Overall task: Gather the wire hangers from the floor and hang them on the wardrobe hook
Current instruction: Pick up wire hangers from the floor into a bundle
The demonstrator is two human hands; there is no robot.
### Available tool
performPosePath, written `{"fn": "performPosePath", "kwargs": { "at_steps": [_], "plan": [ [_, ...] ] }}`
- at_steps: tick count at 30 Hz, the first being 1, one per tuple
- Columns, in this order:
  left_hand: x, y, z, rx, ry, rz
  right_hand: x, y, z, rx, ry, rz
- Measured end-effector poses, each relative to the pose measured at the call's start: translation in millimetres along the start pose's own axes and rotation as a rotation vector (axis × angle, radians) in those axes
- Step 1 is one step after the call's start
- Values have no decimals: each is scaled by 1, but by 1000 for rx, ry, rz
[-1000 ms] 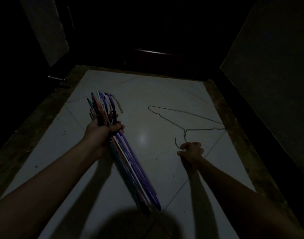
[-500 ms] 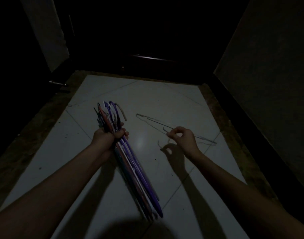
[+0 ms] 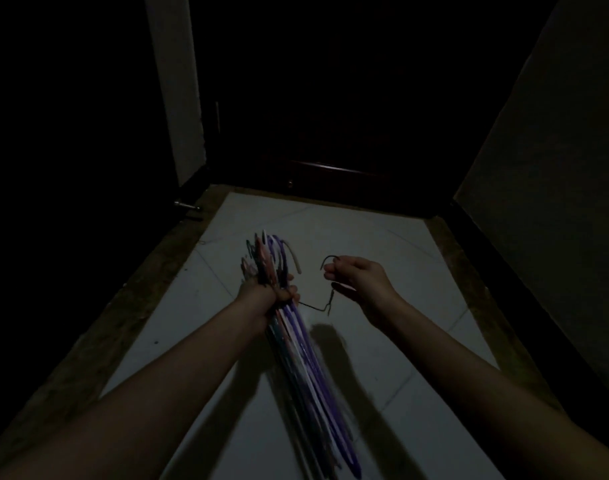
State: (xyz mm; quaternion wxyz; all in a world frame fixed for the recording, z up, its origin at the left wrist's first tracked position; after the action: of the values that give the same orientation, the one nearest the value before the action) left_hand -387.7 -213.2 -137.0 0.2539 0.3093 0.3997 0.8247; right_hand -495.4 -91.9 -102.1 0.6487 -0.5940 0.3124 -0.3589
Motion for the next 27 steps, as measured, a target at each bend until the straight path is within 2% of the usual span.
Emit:
{"fn": "performPosePath", "kwargs": {
  "at_steps": [3,6,15,27],
  "plan": [
    [-10,3,8,-18,54,-74,36,-21,12,-55,-87,8],
    [-19,6,14,-54,89,-107,62,-39,20,-126,-98,48],
    [-34,18,27,-101,93,-62,87,-66,27,-246,-125,68],
    [-27,16,28,-146,77,13,84,-55,28,-169,-231,90]
  ]
}}
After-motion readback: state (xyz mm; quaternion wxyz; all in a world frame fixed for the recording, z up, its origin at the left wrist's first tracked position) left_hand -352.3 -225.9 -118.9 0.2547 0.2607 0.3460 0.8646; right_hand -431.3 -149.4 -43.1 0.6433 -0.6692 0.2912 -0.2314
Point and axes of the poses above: each hand's wrist, its own z-axis away from the middle knuckle, its own x-axis out of the palm, y = z × x, the point moved 7 cm from there along -z, towards the middle knuckle, and after that the axes turned 4 degrees about -x, right-handed, at the moved point
